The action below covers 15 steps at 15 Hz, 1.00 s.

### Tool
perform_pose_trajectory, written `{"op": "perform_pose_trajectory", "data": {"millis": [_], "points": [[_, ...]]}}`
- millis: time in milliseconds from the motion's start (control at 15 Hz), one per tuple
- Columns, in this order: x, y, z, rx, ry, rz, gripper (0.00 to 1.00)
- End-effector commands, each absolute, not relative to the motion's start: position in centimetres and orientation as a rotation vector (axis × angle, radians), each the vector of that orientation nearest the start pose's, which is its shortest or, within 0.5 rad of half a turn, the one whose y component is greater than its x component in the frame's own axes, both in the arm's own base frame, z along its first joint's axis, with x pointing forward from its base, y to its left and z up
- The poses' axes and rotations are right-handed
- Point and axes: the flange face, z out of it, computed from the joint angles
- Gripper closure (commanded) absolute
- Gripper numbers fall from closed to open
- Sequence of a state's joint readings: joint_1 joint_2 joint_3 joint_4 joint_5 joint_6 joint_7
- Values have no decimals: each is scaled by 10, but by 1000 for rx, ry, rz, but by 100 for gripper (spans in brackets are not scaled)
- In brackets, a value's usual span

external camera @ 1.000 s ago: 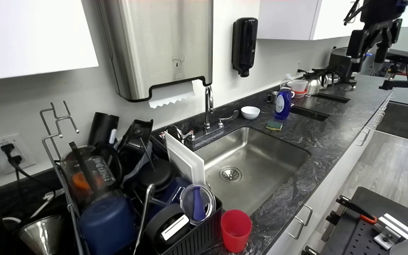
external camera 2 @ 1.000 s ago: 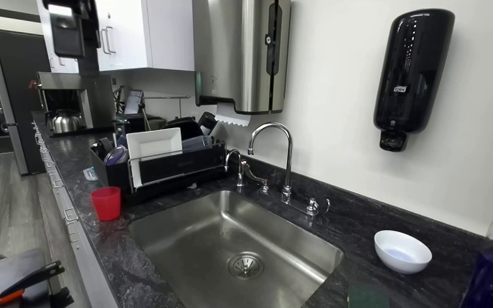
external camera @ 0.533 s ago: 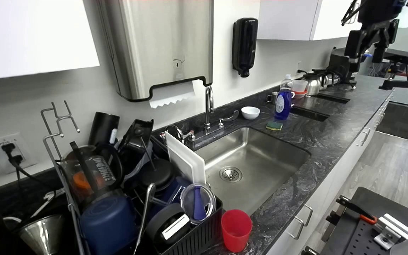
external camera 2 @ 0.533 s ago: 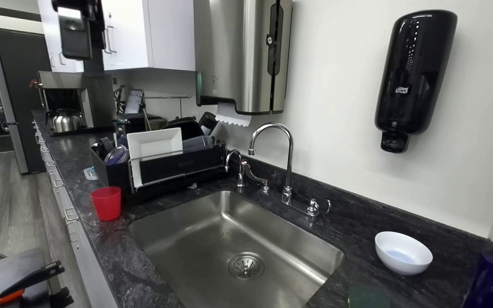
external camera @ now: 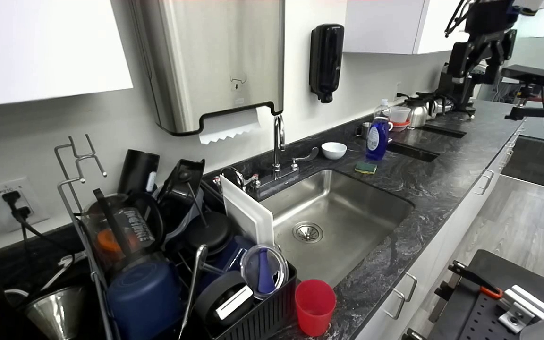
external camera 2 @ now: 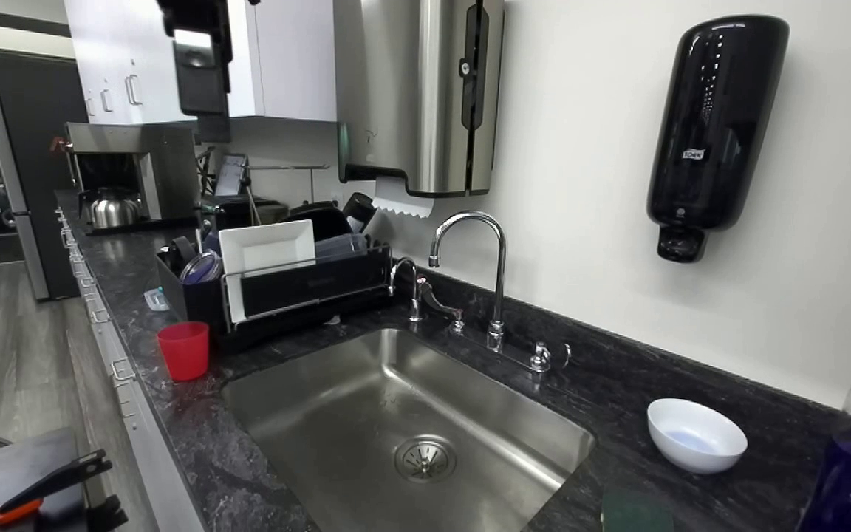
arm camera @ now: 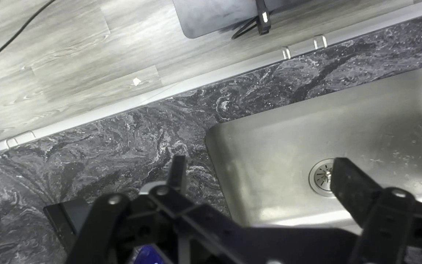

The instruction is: Use the sponge to wipe the countertop

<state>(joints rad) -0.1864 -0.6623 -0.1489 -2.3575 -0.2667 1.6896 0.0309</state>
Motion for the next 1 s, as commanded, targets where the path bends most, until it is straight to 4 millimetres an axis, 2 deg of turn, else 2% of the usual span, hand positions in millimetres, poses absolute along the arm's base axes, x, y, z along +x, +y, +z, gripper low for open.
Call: {"op": "perform_pose_trajectory", "data": {"millis": [0, 333, 933], "points": [[352, -173, 552, -3269, 464, 94, 0], [388, -199, 527, -3245, 434, 157, 0], [460, -257, 462, -3166, 542, 167, 0]]}}
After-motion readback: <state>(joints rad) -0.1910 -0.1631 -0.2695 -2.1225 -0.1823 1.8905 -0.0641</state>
